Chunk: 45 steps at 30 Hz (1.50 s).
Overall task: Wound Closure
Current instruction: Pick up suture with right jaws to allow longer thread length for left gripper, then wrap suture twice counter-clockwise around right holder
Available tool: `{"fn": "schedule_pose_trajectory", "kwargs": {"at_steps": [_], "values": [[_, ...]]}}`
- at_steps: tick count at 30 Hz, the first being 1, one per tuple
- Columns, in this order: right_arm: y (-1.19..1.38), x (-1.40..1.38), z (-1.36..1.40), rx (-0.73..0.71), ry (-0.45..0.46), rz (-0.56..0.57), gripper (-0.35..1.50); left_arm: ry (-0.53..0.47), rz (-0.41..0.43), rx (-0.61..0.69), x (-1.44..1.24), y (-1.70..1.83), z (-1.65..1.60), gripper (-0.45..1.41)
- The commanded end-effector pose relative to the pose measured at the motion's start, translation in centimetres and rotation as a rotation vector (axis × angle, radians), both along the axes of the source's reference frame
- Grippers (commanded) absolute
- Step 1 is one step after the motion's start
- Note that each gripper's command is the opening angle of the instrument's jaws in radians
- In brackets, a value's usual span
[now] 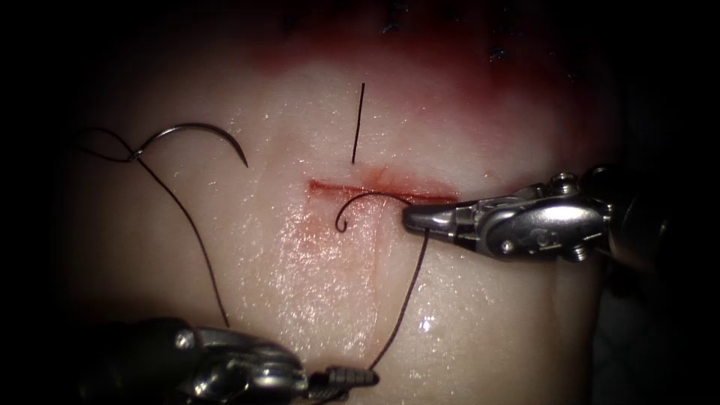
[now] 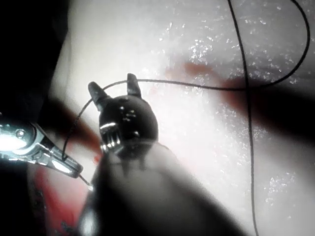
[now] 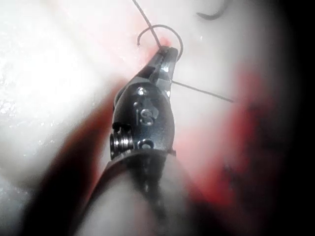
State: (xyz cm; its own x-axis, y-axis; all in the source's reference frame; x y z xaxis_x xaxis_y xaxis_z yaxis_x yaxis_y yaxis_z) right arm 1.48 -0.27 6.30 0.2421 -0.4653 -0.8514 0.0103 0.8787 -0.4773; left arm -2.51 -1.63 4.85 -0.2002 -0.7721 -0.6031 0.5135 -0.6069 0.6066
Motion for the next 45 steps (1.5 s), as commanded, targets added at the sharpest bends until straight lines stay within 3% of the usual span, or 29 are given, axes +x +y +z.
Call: {"fn": "schedule_pose_trajectory", "kwargs": {"at_steps": [1,4,7,15,24,30,31,32,33,34,36,39,45], "values": [[0.02,0.06,0.05,0.004,0.002,0.0,-0.35,0.014,-0.003,-0.021,-0.07,0.03,0.03,0.53],[0.02,0.06,0.05,0.004,0.002,0.0,-0.35,0.038,-0.002,-0.036,-0.08,0.05,0.02,0.41],[0.0,0.07,0.05,0.009,0.003,0.001,-0.35,0.046,-0.003,-0.037,-0.08,0.08,0.05,-0.35],[-0.01,0.07,0.04,0.02,0.005,0.003,-0.35,0.032,0.025,-0.014,-0.04,0.08,0.05,-0.35],[-0.04,0.08,0.01,0.129,0.015,0.025,-0.35,-0.132,-0.135,0.228,0.15,0.18,0.08,-0.35],[-0.18,0.12,-0.01,0.246,0.03,0.048,-0.35,-0.285,-0.249,0.382,0.5,0.22,0.19,-0.35],[-0.2,0.14,-0.01,0.255,0.033,0.053,-0.25,-0.304,-0.256,0.391,0.56,0.22,0.19,-0.35],[-0.22,0.15,0.0,0.269,0.038,0.061,0.09,-0.317,-0.257,0.396,0.63,0.21,0.19,-0.35],[-0.23,0.17,0.0,0.307,0.042,0.074,0.56,-0.328,-0.254,0.402,0.7,0.21,0.19,-0.35],[-0.23,0.18,0.0,0.322,0.045,0.089,0.88,-0.332,-0.255,0.4,0.76,0.2,0.19,-0.35],[-0.23,0.19,0.0,0.335,0.047,0.141,1.28,-0.331,-0.264,0.394,0.89,0.17,0.17,-0.35],[-0.18,0.14,-0.01,0.383,0.071,0.185,1.43,-0.318,-0.27,0.387,1.14,0.13,0.13,-0.35],[-0.07,0.04,-0.02,0.42,0.063,0.208,1.45,-0.312,-0.306,0.374,1.46,0.13,0.09,-0.35]]}}
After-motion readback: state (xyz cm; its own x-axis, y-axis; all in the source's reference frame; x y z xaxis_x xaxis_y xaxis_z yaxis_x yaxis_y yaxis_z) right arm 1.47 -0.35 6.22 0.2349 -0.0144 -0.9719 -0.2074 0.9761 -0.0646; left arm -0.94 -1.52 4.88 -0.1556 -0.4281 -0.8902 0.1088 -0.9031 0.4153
